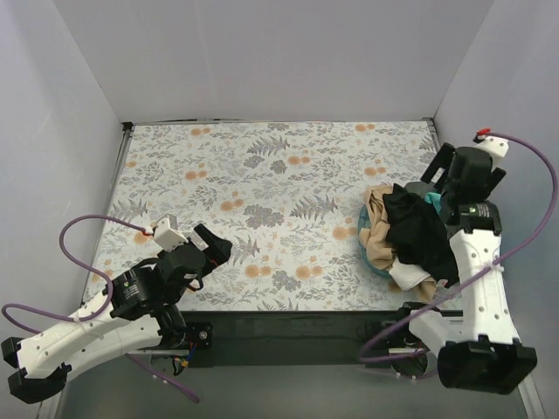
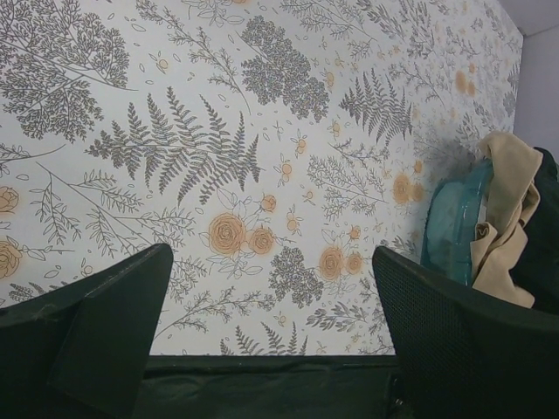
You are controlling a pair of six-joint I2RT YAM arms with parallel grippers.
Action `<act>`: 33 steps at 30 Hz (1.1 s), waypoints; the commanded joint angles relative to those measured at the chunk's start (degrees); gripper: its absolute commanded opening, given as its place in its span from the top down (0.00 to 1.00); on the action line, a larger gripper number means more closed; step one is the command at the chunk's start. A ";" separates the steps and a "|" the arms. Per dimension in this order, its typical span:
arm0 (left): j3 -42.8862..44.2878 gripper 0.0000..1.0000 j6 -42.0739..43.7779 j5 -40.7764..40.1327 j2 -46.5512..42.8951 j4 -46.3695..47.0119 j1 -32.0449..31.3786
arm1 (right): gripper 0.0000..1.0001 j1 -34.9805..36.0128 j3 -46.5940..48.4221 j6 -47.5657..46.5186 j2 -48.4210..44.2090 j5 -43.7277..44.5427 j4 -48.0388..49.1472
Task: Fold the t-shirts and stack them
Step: Grab the tshirt from the pile
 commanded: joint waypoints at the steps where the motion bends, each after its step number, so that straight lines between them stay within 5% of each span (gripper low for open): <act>1: -0.52 0.02 0.38 -0.52 0.59 -0.04 0.18 | 0.02 -11.02 1.62 -2.50 6.75 -13.30 -4.59; 8: -1.05 0.02 1.43 -0.08 -0.46 1.36 0.10 | 0.09 -16.40 -2.43 -2.85 12.83 -24.14 -3.28; 11: -1.14 0.02 1.61 0.80 -0.81 1.54 0.10 | 0.20 -16.49 -3.57 -2.85 12.48 -25.46 -2.49; 14: -1.49 0.02 1.70 1.15 -1.25 1.71 0.10 | 0.46 -16.40 -3.92 -2.23 11.78 -23.98 -2.31; 15: -1.49 0.02 1.61 1.24 -1.34 1.89 0.10 | 0.66 -16.40 -3.84 -1.80 11.60 -23.10 -2.31; 18: -1.49 0.02 1.61 1.32 -1.52 1.80 0.10 | 0.98 -16.49 -2.44 -1.70 10.55 -20.46 -2.83; 33: -1.67 0.02 1.43 1.24 -2.40 1.80 0.10 | 0.99 -16.58 29.28 -5.21 -0.27 -13.16 -8.82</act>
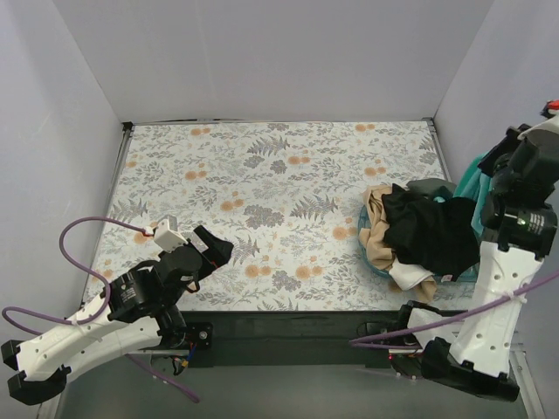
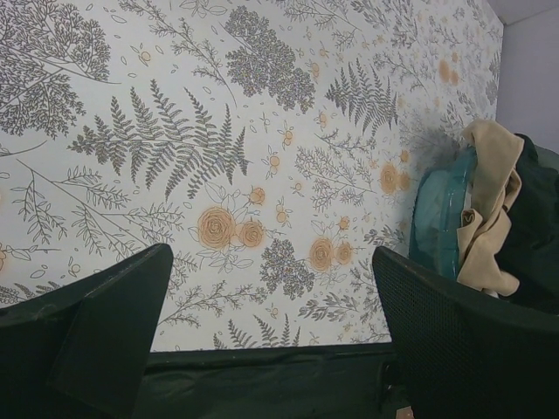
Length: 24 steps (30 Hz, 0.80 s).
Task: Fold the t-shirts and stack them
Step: Grab the tshirt from the pile, then move the tshirt to the center of the board
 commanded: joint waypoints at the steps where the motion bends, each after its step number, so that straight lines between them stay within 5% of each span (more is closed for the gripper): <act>1: -0.49 0.02 0.19 -0.40 -0.54 0.34 0.10 | 0.99 -0.23 9.86 -2.37 -1.67 2.93 3.16; 8: -0.66 0.02 -0.25 -0.31 -0.89 -0.10 0.10 | 0.99 -0.23 34.20 -5.45 7.56 0.57 4.56; 10: -0.75 0.02 -0.78 -0.49 -0.63 -0.19 0.10 | 0.99 -0.23 35.37 -6.16 8.27 -9.21 10.69; 14: -1.28 0.02 -1.31 -0.58 0.07 0.25 0.18 | 0.99 -0.23 28.53 1.46 8.18 -41.74 23.53; 16: -1.19 0.02 -1.57 -0.32 0.86 0.25 0.10 | 0.99 -0.14 19.50 14.23 7.92 -67.09 39.75; 19: -1.19 0.02 -1.83 0.47 1.74 0.77 0.10 | 0.99 1.87 3.70 27.74 5.65 -68.44 65.85; 24: -1.19 0.02 -1.04 2.41 3.24 2.62 0.10 | 0.99 15.74 -0.85 17.24 7.21 -62.73 61.19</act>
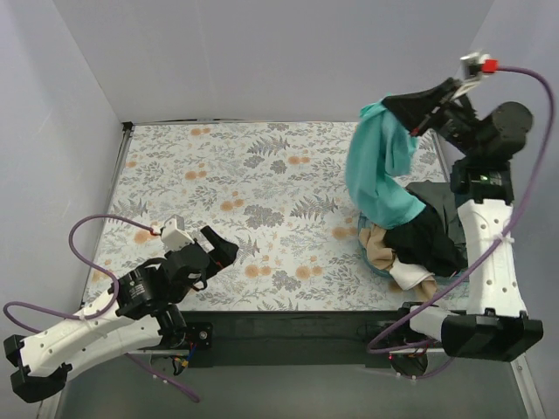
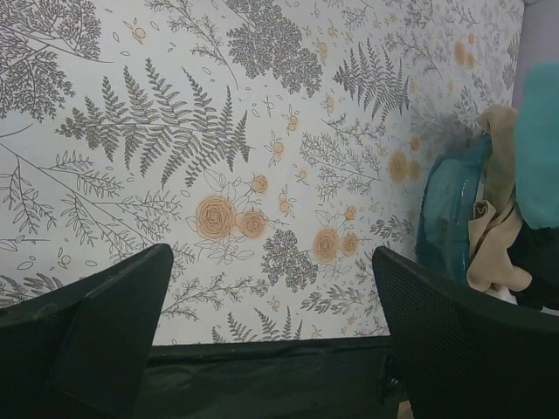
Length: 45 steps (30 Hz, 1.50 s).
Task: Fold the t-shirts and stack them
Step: Move the tshirt to the center of the board, then flatten the tshirt out
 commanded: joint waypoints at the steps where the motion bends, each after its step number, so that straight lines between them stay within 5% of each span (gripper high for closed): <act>1: -0.66 0.02 0.33 1.40 1.21 1.92 0.10 | 0.99 13.79 1.38 -1.88 1.89 -4.37 9.25; 6: -1.72 0.02 1.48 4.57 4.54 5.35 0.10 | 0.99 29.64 7.27 -9.96 10.96 3.08 2.12; 13: 0.74 0.02 -0.01 6.77 8.15 2.11 0.18 | 0.99 38.99 15.54 -11.03 22.66 7.15 1.06; 18: -0.40 0.02 -2.65 7.03 6.84 -0.53 0.10 | 0.99 39.26 2.92 -11.38 17.51 14.59 0.79; 22: -1.80 0.02 -4.50 7.30 4.90 -1.06 0.10 | 0.77 38.91 -27.42 -15.24 7.48 24.88 0.18; 25: -3.03 0.02 -5.29 6.07 3.67 -0.54 0.10 | 0.36 38.73 -37.17 -16.83 1.06 33.94 -1.48; 26: -3.30 0.02 -5.12 5.80 3.76 -0.10 0.10 | 0.14 38.73 -38.76 -17.44 -0.09 35.52 -5.15; 27: -3.57 0.02 -5.03 5.37 3.93 0.77 0.10 | 0.11 38.73 -38.60 -18.32 -2.10 37.89 -7.27; 34: -2.95 0.02 -5.56 0.52 12.88 1.31 2.63 | 0.06 38.73 -38.51 -20.08 -7.31 43.62 -14.93; 40: -5.94 0.02 6.65 15.37 21.49 12.11 16.94 | 0.06 38.82 -35.98 -20.70 -1.26 47.21 -18.80; 45: -7.96 0.07 9.21 18.80 25.11 18.25 19.08 | 0.05 38.82 -31.05 -22.11 6.73 50.82 -21.97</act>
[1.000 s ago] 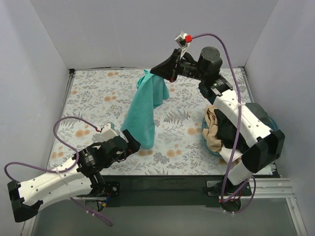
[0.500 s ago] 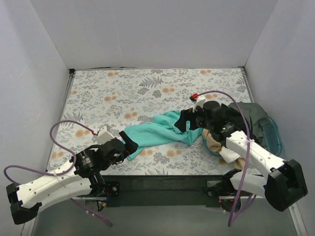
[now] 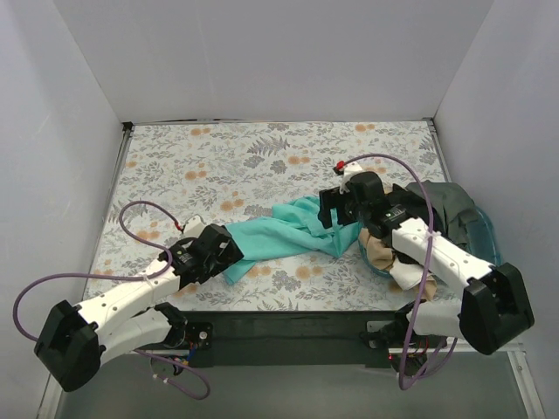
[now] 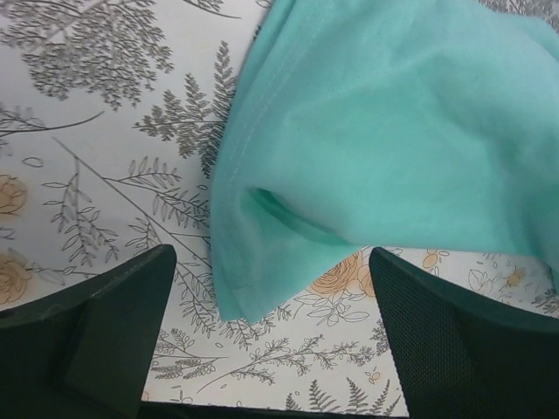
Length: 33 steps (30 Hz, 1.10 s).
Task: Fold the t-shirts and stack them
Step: Flatten the tshirt out
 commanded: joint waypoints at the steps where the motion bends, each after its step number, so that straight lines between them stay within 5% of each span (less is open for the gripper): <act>1: -1.97 0.09 4.34 6.30 1.35 7.49 0.81 | 0.05 0.07 5.46 -1.67 4.13 3.99 -2.45; 5: -2.77 0.17 5.22 7.64 5.91 11.97 1.33 | 0.06 1.12 9.40 -3.16 9.31 -0.22 -3.33; 9: -3.38 0.43 6.09 9.12 10.57 14.79 2.56 | 0.07 5.50 13.98 -5.01 15.37 -0.14 -3.25; 13: -3.30 1.00 6.54 10.71 14.54 15.59 3.79 | 0.09 10.25 19.34 -8.25 20.56 2.31 -3.51; 27: -4.70 1.00 5.66 8.16 10.24 12.16 4.06 | 0.26 15.80 40.61 -6.34 44.81 15.48 -9.47; 30: -4.44 1.00 5.57 7.55 10.41 11.55 4.06 | 0.54 16.24 41.59 -6.16 46.85 18.48 -11.59; 31: -4.00 1.00 5.57 7.46 10.50 11.37 4.15 | 0.78 16.32 41.67 -5.98 46.68 19.02 -11.77; 33: -3.30 1.00 5.31 7.02 10.68 10.49 4.15 | 0.93 16.59 41.15 -5.45 44.84 21.64 -12.03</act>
